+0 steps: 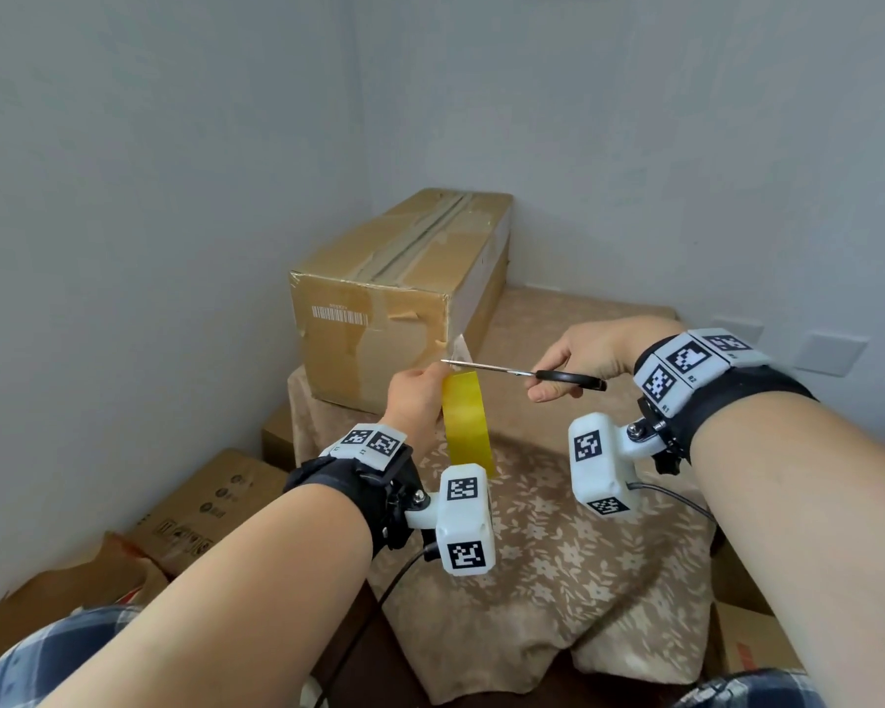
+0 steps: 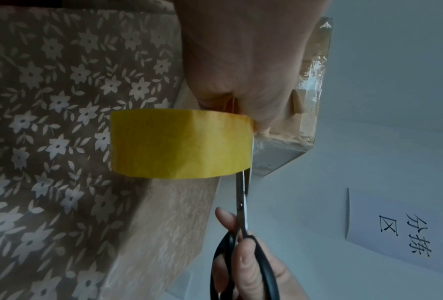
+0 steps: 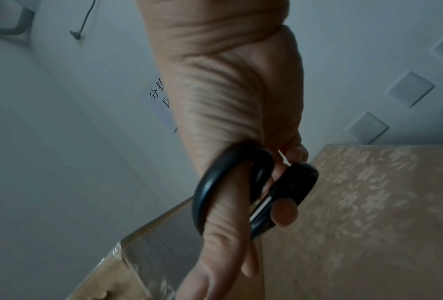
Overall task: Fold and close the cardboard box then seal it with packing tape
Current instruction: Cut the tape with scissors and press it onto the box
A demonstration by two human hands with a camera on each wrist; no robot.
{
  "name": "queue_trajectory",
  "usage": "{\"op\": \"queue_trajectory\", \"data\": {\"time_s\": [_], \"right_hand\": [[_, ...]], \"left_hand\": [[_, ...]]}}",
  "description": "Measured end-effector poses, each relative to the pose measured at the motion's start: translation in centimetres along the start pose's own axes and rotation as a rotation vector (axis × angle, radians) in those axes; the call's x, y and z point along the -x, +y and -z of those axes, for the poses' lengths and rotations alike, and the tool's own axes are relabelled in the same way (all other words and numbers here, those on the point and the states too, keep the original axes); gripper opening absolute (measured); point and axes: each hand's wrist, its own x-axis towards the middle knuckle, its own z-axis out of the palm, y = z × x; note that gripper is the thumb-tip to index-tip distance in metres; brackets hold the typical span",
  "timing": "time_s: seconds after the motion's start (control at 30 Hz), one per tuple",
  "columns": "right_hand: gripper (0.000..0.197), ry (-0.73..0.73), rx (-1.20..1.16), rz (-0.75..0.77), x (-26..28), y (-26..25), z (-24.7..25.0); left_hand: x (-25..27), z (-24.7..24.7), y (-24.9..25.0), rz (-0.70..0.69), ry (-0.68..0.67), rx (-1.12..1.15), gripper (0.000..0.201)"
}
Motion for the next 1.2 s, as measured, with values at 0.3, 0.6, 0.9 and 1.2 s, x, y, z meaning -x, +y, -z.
{"op": "queue_trajectory", "data": {"time_s": [0.3, 0.6, 0.9, 1.2], "right_hand": [[0.045, 0.003, -0.051, 0.039, -0.4, -0.4, 0.7], [0.026, 0.029, -0.023, 0.048, -0.3, -0.5, 0.6], [0.061, -0.024, -0.004, -0.041, -0.2, 2.6, -1.7], [0.036, 0.441, -0.066, -0.466, -1.4, 9.6, -5.8]], "left_hand": [[0.0, 0.6, 0.9, 0.020, -0.045, -0.049, 0.017], [0.3, 1.0, 1.3, 0.021, -0.052, -0.091, 0.018], [0.7, 0.9, -0.5, 0.026, -0.104, -0.165, 0.016], [0.7, -2.1, -1.3, -0.152, -0.279, -0.372, 0.013]]}}
